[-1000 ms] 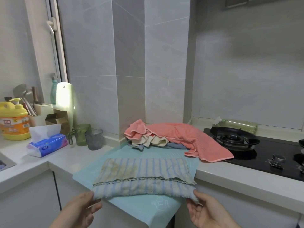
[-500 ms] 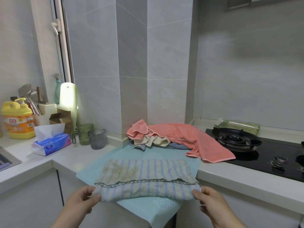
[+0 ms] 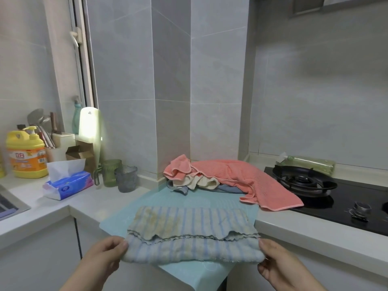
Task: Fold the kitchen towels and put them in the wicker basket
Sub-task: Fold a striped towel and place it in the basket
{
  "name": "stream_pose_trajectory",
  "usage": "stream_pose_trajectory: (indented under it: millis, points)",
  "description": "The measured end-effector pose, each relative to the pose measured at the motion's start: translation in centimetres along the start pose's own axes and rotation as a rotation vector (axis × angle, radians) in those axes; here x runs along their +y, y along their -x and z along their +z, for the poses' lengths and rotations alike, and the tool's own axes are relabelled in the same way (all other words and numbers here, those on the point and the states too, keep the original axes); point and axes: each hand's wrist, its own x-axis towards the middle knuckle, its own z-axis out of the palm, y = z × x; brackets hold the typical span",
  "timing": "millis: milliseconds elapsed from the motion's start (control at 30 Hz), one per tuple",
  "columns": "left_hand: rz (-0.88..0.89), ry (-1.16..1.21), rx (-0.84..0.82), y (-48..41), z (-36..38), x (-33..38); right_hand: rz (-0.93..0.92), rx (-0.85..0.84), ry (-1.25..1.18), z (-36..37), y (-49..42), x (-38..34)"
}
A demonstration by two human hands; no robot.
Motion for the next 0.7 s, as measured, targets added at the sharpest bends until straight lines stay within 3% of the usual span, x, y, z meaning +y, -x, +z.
stream_pose_trajectory:
  millis: [100,233,333,467,533,600,700]
  points:
    - [-0.037,0.275,0.083,0.0,-0.7,-0.8,0.035,-0.018,-0.178,-0.7,-0.2,0.3]
    - [-0.056,0.354,0.067,-0.2,-0.9,-0.9,0.041,-0.022,-0.153,-0.9,-0.9,0.6]
    - [-0.145,0.270,0.010,0.2,-0.5,-0.7,0.139,-0.034,-0.011,-0.4,-0.7,0.3]
    - [-0.243,0.100,-0.013,1.0,0.1,0.1,0.221,0.018,0.378,-0.7,-0.2,0.3]
    - [-0.176,-0.112,0.097,0.5,-0.1,0.1,0.113,0.123,0.535,-0.7,-0.5,0.3]
    - [0.002,-0.404,0.181,0.2,0.0,0.2,-0.145,0.240,0.647,-0.3,-0.6,0.1]
    - [0.300,-0.611,0.107,0.3,1.0,0.7,-0.493,0.182,0.962,1.1,-0.3,-0.2]
